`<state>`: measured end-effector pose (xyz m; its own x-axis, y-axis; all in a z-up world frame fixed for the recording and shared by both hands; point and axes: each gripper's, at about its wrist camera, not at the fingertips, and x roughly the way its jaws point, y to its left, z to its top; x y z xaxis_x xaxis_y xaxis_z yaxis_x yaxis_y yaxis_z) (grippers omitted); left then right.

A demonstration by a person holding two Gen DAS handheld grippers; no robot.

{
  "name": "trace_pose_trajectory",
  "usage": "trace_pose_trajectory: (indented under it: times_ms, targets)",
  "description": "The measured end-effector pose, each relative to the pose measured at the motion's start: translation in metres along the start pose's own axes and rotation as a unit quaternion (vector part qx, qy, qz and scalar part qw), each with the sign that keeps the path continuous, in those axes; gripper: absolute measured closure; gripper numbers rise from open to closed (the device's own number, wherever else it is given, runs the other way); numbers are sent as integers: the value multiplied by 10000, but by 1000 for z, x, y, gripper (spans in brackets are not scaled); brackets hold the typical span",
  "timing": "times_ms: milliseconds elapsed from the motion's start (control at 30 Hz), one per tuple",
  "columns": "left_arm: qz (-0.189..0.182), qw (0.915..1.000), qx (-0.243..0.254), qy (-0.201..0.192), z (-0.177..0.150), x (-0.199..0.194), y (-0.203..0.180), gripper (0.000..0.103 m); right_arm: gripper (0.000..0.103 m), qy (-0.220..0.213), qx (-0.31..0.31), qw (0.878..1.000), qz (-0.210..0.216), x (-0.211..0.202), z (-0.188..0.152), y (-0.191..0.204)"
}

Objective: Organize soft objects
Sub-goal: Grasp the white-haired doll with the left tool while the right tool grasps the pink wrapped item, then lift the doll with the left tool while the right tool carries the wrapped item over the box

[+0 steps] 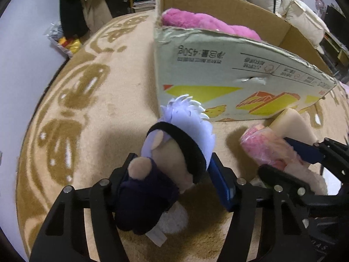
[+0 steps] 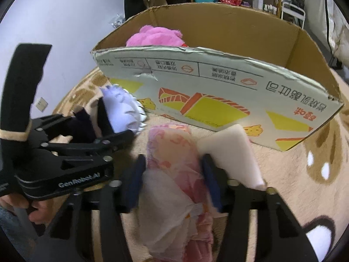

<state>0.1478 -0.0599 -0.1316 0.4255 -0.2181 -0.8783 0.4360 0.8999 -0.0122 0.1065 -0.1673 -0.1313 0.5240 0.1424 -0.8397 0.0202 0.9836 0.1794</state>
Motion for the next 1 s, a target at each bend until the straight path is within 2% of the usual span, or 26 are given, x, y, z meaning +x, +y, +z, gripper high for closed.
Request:
trace_pose_trajectory:
  times_ms: [67, 400, 633, 700, 1000]
  targets:
    - [149, 9999, -65, -55, -3, -4, 1, 40, 54, 3, -104, 9999, -105, 1, 0, 1]
    - [650, 9955, -326, -608, -22, -46, 9, 42, 56, -250, 148, 9995, 96, -16, 1, -8]
    - [720, 9929, -501, -803, -29, -68, 16, 46, 56, -494, 237, 9983, 188, -31, 2, -14]
    - [710, 9923, -548, -851, -31, -73, 17, 52, 56, -609, 217, 9977, 206, -40, -1, -12]
    - [890, 9871, -656, -1156, -37, -89, 17, 53, 56, -1180, 255, 9922, 301, -74, -2, -10]
